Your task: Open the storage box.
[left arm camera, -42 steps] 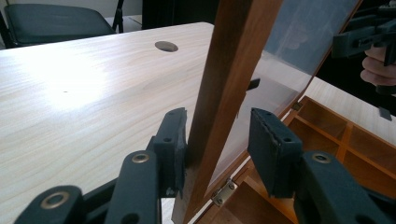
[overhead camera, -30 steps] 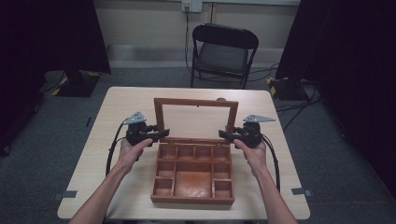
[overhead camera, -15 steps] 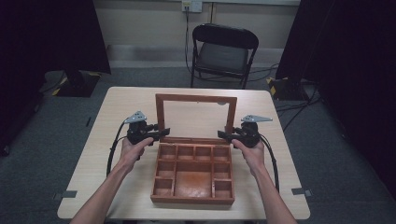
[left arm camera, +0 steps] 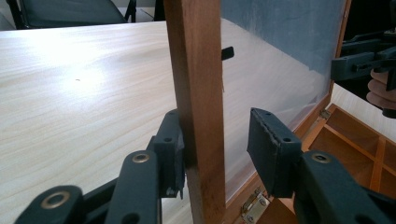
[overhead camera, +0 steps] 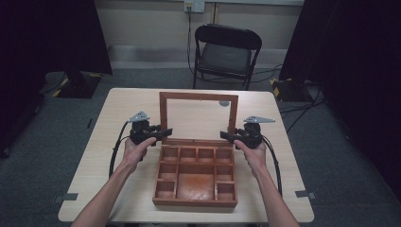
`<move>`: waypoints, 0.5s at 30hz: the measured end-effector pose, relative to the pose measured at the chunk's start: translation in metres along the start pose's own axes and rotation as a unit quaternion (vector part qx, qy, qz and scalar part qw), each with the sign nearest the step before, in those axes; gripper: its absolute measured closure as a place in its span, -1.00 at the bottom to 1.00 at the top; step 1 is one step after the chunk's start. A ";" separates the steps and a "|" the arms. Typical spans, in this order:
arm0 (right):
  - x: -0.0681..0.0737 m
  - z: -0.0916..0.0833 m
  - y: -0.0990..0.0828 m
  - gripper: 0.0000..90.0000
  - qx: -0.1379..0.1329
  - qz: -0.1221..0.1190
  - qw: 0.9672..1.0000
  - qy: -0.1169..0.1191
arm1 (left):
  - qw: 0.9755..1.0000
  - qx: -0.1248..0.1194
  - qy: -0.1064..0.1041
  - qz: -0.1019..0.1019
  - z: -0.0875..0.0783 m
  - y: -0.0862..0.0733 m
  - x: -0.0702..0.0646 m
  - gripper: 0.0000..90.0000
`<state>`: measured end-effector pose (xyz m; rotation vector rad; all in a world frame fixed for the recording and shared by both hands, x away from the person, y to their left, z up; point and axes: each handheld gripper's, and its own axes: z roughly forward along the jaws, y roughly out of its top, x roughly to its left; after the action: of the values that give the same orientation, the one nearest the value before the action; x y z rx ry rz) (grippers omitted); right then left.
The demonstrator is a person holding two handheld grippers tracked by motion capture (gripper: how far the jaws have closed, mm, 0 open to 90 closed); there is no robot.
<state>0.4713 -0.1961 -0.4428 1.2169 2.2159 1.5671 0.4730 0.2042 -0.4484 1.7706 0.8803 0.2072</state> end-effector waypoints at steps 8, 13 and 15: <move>-0.004 0.003 -0.002 0.10 0.003 0.009 1.000 -0.006 | 1.000 0.015 0.003 -0.005 0.003 -0.007 0.003 0.23; -0.006 0.005 -0.003 0.11 0.007 0.011 1.000 -0.009 | 1.000 0.018 0.004 -0.012 0.006 -0.010 0.005 0.24; -0.007 0.006 -0.004 0.10 0.008 0.014 1.000 -0.009 | 1.000 0.020 0.007 -0.010 0.006 -0.010 0.006 0.24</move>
<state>0.4775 -0.1968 -0.4510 1.2678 2.2136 1.5441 0.4760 0.2046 -0.4618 1.7988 0.9176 0.1891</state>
